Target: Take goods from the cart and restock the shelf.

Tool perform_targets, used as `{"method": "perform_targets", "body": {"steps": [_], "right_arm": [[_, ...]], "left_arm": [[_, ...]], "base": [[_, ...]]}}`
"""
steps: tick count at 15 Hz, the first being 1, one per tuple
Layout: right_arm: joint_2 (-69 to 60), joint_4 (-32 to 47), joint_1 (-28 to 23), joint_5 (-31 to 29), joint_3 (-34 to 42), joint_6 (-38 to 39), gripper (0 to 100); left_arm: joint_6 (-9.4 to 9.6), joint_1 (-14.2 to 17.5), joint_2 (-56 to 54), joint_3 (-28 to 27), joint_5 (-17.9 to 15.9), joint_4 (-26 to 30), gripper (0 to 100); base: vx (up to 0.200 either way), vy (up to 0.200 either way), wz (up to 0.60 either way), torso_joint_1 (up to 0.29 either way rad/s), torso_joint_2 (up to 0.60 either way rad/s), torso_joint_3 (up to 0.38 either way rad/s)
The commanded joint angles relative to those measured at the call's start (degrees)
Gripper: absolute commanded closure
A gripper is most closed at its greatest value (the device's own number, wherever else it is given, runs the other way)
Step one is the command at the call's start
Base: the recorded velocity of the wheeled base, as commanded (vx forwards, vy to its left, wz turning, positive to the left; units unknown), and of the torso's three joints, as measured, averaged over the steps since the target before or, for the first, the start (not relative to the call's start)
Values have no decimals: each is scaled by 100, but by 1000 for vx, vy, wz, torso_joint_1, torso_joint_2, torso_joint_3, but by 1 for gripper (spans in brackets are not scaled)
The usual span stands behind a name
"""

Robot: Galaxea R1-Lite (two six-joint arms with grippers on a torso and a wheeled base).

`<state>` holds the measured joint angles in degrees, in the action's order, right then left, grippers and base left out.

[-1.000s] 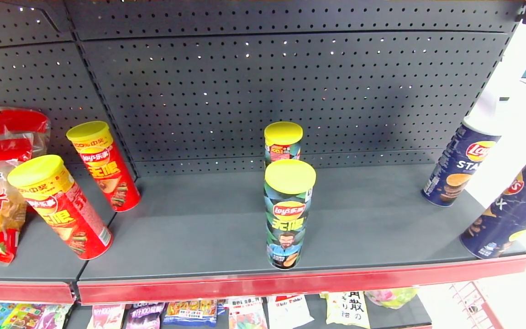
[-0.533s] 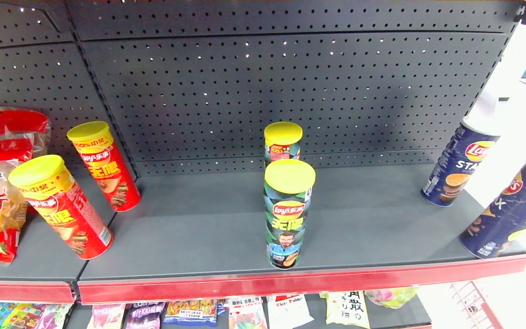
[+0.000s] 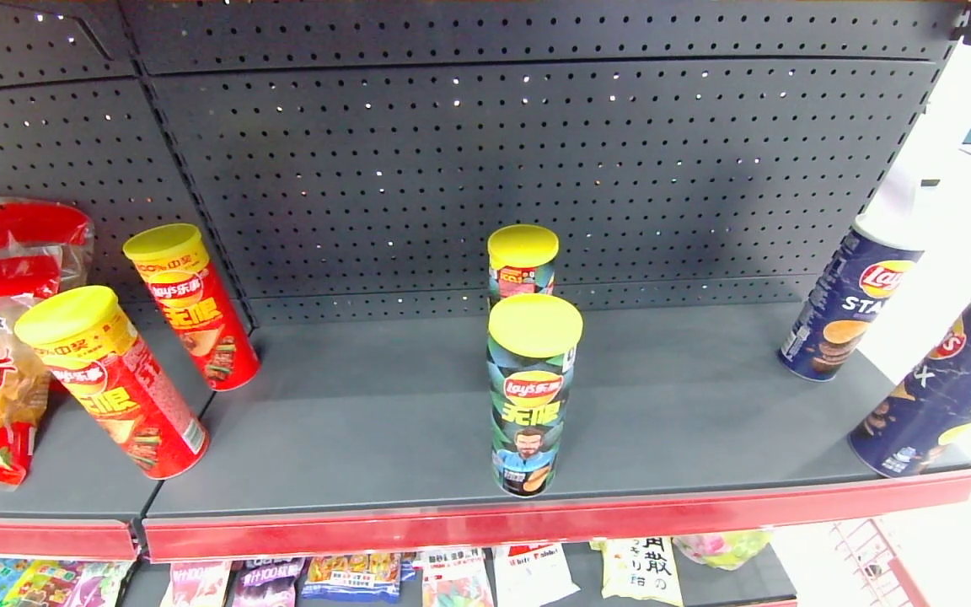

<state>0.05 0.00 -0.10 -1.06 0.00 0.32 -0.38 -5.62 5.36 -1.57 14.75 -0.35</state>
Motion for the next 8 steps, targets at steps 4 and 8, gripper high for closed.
{"method": "perform_targets", "body": {"steps": [4,8], "right_arm": [[4,0,1,1,0,12,0],[4,0,1,1,0,12,0]], "left_arm": [[-586,131,0,87,467,-96,0],[3,131,-9,122,-719,-220,0]], "base": [[0,0,0,0,0,0],[0,0,0,0,0,0]]}}
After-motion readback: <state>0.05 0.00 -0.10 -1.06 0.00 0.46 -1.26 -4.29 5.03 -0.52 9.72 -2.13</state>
